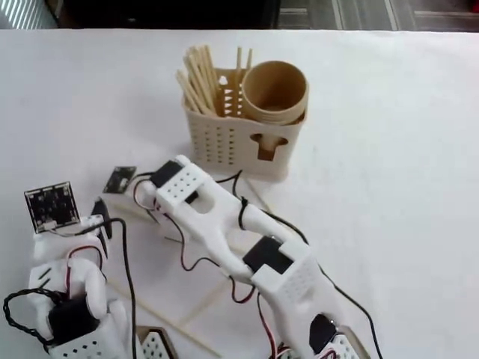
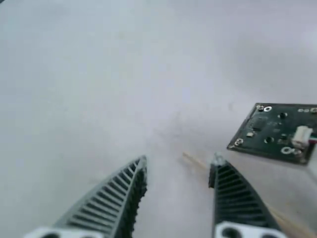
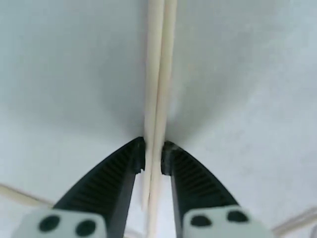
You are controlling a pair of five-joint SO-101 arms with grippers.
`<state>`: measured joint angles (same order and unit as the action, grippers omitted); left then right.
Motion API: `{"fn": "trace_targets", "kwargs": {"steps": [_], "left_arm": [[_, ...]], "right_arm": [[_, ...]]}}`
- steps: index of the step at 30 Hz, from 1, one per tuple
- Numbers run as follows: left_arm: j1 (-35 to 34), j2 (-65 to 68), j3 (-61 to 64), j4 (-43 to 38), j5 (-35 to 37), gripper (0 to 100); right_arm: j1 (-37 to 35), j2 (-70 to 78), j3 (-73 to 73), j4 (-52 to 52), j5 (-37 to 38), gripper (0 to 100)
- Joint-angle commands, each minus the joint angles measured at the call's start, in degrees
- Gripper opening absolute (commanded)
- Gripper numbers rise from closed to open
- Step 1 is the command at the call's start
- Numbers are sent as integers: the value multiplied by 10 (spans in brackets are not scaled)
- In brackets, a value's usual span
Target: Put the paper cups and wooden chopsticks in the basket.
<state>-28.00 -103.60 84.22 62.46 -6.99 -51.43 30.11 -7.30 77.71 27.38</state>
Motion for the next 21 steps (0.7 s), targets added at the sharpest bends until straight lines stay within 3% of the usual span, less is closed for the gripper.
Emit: {"fn": "trace_targets", "kwargs": {"steps": [1, 9, 16, 21], "left_arm": [[-7, -7, -4, -2, -4, 211], [-7, -7, -4, -3, -4, 211], [-30, -7, -8, -4, -1, 211], [-70, -7, -8, -20, 25, 211]], "right_arm": [[18, -64, -1, 31, 1, 19], [50, -137, 16, 78, 2, 19], [39, -150, 98, -13, -3, 29], [-7, -150, 128, -65, -32, 148]]}}
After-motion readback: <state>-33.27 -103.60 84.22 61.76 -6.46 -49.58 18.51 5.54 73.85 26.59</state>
